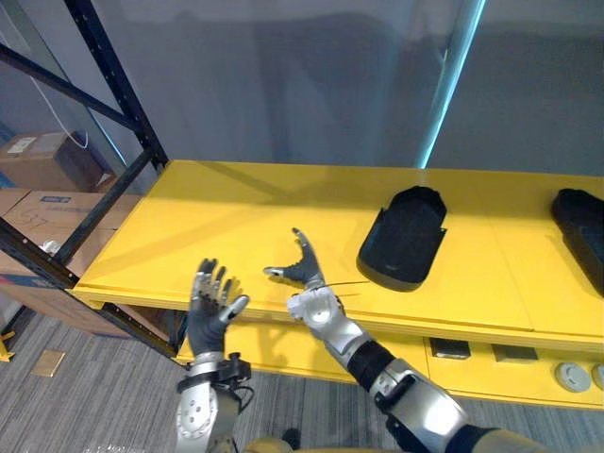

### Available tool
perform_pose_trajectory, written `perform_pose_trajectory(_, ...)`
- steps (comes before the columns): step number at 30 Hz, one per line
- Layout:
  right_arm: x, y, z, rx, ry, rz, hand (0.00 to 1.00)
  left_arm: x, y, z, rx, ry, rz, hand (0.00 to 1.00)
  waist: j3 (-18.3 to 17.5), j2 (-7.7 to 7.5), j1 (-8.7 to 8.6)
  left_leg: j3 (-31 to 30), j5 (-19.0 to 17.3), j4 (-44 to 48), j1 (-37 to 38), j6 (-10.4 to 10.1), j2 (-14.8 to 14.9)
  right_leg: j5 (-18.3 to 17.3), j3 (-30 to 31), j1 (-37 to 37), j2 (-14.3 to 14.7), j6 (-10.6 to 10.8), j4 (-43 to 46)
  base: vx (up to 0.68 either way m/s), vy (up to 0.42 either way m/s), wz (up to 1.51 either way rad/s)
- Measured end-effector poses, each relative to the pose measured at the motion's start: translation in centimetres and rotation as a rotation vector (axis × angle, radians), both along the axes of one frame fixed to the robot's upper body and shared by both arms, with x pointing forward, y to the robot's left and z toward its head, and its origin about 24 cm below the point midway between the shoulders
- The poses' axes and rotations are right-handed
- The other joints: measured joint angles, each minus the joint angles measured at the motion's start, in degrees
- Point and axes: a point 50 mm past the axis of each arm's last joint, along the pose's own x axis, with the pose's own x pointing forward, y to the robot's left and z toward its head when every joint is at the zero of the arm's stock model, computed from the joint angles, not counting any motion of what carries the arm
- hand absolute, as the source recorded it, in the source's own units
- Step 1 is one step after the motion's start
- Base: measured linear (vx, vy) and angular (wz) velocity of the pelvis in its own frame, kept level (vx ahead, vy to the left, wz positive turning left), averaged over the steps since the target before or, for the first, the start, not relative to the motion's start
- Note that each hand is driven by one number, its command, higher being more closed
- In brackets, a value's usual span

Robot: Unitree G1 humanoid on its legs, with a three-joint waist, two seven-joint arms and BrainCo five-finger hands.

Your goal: Walk over and take plastic housings, then place them on the shelf

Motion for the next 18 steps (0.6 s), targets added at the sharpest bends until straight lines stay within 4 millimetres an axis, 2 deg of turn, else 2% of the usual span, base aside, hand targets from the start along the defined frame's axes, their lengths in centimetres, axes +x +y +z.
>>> perform_pose_trajectory(5,1.0,-1.3,0.9,0.032,-0.023,-0.114,0.00,0.4,-1.8,-0.6,0.004,0.020,-0.092,0.00,0.5,0.72,-0.49,0.4,-0.4,0.6,-0.5,-0.4,0.8,-0.2,0.6,-0.1,0.8,-0.4,0.0,-0.03,-0.026,-0.05)
perform_pose_trajectory(8,1.1,-1.6,1.0,0.039,-0.025,-0.132,0.00,0.4,-1.8,-0.7,0.009,0.024,-0.097,0.00,0.5,0.63,-1.40,0.6,-0.8,1.1,-0.7,-0.8,1.3,-0.4,0.8,-0.3,1.3,-0.6,0.0,0.00,-0.019,-0.03)
perform_pose_trajectory(18,1.2,-1.9,1.0,0.064,-0.035,-0.082,0.00,1.0,-1.7,-0.4,0.035,0.005,-0.120,0.00,0.8,0.41,-2.23,2.3,-2.0,2.5,-0.5,-1.3,2.3,-0.5,2.5,-0.2,2.2,-0.8,0.0,0.00,-0.008,-0.09)
